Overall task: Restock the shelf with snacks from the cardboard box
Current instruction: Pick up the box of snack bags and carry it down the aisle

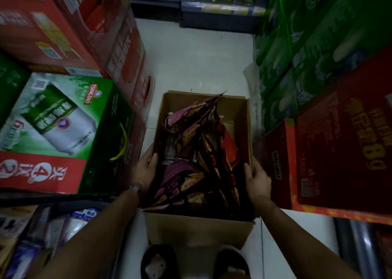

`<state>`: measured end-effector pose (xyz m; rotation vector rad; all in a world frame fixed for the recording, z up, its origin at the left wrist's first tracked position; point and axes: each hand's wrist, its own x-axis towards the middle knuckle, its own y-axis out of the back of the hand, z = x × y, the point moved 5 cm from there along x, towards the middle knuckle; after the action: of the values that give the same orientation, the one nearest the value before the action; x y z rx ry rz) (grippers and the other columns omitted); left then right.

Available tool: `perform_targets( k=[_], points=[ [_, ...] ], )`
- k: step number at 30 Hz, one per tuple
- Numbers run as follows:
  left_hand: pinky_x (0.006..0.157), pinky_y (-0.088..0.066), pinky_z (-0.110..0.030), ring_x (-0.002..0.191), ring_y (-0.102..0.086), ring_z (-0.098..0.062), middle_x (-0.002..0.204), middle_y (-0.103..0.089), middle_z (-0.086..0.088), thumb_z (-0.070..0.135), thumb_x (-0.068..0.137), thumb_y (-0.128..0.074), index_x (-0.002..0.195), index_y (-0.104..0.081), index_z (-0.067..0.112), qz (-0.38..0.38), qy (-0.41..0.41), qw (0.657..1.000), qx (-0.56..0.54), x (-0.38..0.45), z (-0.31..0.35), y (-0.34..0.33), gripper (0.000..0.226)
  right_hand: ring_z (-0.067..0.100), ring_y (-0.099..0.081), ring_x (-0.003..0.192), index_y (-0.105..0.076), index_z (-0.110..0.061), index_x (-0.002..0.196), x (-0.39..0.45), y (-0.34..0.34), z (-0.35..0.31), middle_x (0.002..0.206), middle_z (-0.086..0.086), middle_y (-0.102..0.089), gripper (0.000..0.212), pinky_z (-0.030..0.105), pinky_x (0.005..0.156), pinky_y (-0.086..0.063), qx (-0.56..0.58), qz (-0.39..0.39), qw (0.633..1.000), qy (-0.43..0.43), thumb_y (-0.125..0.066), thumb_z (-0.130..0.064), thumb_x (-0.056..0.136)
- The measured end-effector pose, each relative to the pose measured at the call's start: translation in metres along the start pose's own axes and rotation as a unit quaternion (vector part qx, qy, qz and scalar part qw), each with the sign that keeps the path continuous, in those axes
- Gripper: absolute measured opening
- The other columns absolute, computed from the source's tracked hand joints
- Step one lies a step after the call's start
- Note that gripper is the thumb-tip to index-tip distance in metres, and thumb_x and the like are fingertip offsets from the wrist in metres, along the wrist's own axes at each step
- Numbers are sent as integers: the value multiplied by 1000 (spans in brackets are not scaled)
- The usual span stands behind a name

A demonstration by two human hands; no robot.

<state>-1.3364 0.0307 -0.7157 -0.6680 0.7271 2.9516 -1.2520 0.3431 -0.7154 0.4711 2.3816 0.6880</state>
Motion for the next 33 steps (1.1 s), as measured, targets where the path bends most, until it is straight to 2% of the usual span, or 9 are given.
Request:
perform_targets(
  k=[6,10,15,19,22,23,25,30,33],
  points=[
    [105,-28,-22,131,-44,-17,133,-52,3,23,99,-45,140,-45,23,8,42,999,-33,-49,64,49,41,33,-55,119,-42,-29,141,-51,64,-73,126,10,-62,42,37,100,-41,-14,-12,1000,-3,-39,-37,99],
    [111,-36,-41,129,-48,-21,137,-55,1,47,90,-48,135,-46,39,-7,38,999,-22,-79,123,90,46,35,-53,119,-42,-28,141,-90,111,-129,124,13,-61,42,38,100,-40,-16,-16,1000,-6,-39,-36,100],
    [93,-33,-16,122,-44,-11,131,-49,6,19,98,-46,142,-42,16,-10,18,1000,6,-123,214,130,44,35,-53,119,-44,-28,140,-136,166,-189,124,12,-62,41,41,101,-41,-17,-6,1000,-5,-39,-36,100],
    [104,-39,-34,128,-48,-25,140,-52,-5,26,98,-46,142,-42,19,-31,12,999,33,-156,262,163,45,39,-55,113,-46,-27,139,-175,211,-237,121,16,-63,40,37,93,-42,-25,6,1000,-1,-40,-32,100],
    [108,-37,-48,130,-46,-28,144,-48,-4,45,93,-49,141,-42,27,-31,16,999,-2,-188,295,187,52,40,-56,111,-46,-29,139,-204,239,-267,119,17,-64,40,38,90,-44,-35,11,999,7,-40,-34,99],
    [109,-36,-52,131,-45,-29,144,-48,-5,43,93,-50,141,-42,27,-22,19,1000,-13,-200,307,196,51,39,-57,111,-46,-29,139,-212,248,-276,119,16,-65,40,37,89,-44,-37,12,999,13,-40,-34,99],
    [109,-35,-54,131,-44,-31,145,-46,-6,32,97,-47,143,-38,24,-16,18,999,-22,-220,328,211,48,37,-59,109,-47,-29,138,-229,267,-293,118,15,-66,40,36,88,-45,-31,10,999,29,-40,-35,99],
    [111,-34,-49,131,-45,-25,144,-47,-2,28,99,-43,144,-38,24,-6,-10,1000,-26,-266,371,238,45,37,-61,106,-48,-31,135,-271,302,-326,114,12,-67,37,43,89,-50,-14,7,999,49,-39,-36,99],
    [107,-39,-51,123,-53,-30,135,-57,-5,28,98,-43,138,-44,33,-1,3,999,-52,-286,382,251,40,36,-62,103,-50,-27,133,-299,321,-338,109,11,-68,38,43,88,-50,-18,25,998,52,-40,-36,99]
  ],
)
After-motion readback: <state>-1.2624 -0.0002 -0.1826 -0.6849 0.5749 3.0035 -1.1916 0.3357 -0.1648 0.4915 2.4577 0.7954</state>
